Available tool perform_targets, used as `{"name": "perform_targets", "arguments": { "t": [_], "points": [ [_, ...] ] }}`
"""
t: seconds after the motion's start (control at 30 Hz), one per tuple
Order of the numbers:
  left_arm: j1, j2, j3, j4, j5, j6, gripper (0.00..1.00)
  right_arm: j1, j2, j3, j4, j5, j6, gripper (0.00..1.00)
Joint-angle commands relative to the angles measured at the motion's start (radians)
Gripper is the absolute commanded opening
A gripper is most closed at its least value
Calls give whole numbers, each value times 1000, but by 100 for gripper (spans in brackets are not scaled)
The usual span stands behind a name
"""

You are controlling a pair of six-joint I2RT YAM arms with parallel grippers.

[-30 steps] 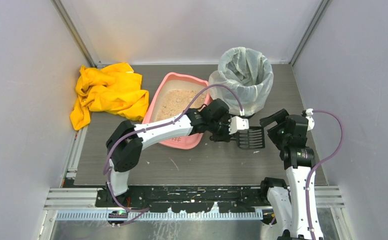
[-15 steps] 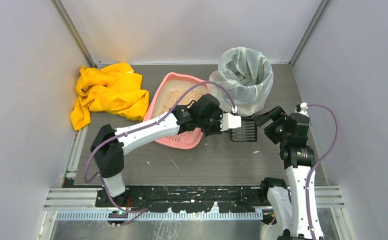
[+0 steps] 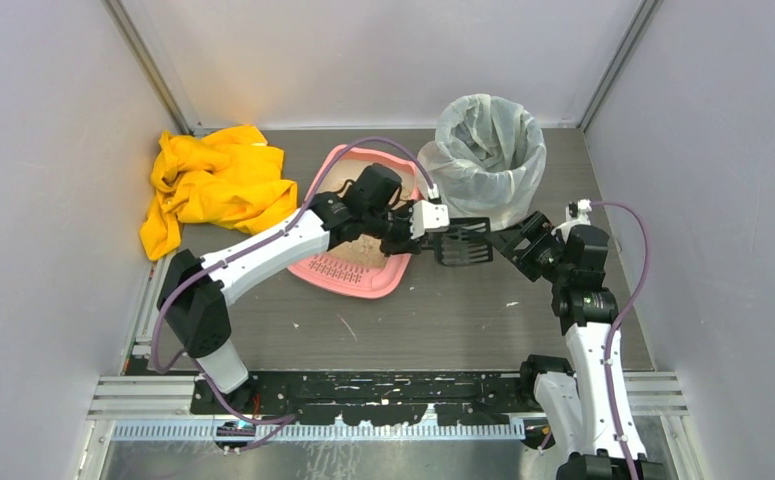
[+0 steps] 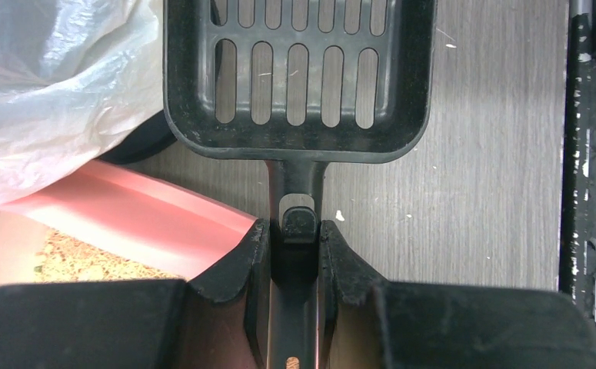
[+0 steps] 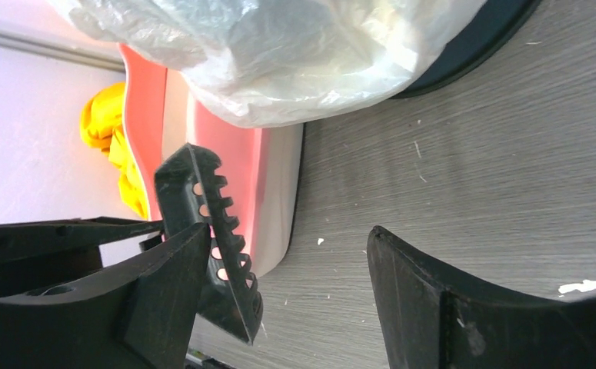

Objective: Clean the litter box

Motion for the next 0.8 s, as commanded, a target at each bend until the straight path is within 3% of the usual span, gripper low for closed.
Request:
{"name": "perform_targets", "arguments": {
  "t": [0.0, 0.47, 0.57, 0.77],
  "points": [
    [4, -46, -15, 12, 123, -5, 0, 18, 15, 16, 100, -58, -22, 78],
    [3, -49, -29, 30, 105, -1, 0, 108, 163, 84, 58, -88, -81, 75],
    [5, -39, -18, 17, 90, 13, 0, 142, 171, 102, 27, -62, -107, 65],
    [10, -21, -16, 23, 82, 10, 0, 168, 169, 109, 7, -49, -119, 35]
  ]
}}
